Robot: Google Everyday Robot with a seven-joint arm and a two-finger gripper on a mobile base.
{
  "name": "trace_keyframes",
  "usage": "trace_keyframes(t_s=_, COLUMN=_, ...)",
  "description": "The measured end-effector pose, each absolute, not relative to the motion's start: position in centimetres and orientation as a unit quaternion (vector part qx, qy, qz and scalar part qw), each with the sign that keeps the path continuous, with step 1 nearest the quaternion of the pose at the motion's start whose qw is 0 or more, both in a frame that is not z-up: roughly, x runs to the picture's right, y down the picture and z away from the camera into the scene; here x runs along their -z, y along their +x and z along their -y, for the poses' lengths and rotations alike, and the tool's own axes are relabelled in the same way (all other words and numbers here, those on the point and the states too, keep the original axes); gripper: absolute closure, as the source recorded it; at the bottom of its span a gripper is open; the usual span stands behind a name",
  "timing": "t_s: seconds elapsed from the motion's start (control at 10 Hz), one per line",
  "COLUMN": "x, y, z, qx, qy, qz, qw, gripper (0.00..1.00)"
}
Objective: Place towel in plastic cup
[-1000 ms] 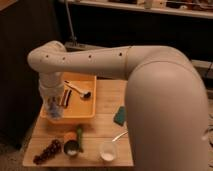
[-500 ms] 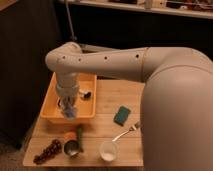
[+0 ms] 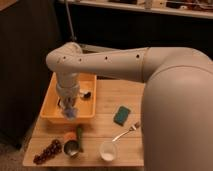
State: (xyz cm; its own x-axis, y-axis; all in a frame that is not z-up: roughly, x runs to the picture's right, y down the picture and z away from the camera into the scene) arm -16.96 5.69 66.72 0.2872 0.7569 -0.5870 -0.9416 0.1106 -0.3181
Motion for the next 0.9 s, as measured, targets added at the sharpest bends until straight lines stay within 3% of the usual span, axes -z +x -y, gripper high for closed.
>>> trace_keyframes(t_s=0.9, x=-61.5, y=0.3, z=-7.4, qx=-0.69, qy=-0.325, qz=-0.135, qw=0.633, gripper=1.0)
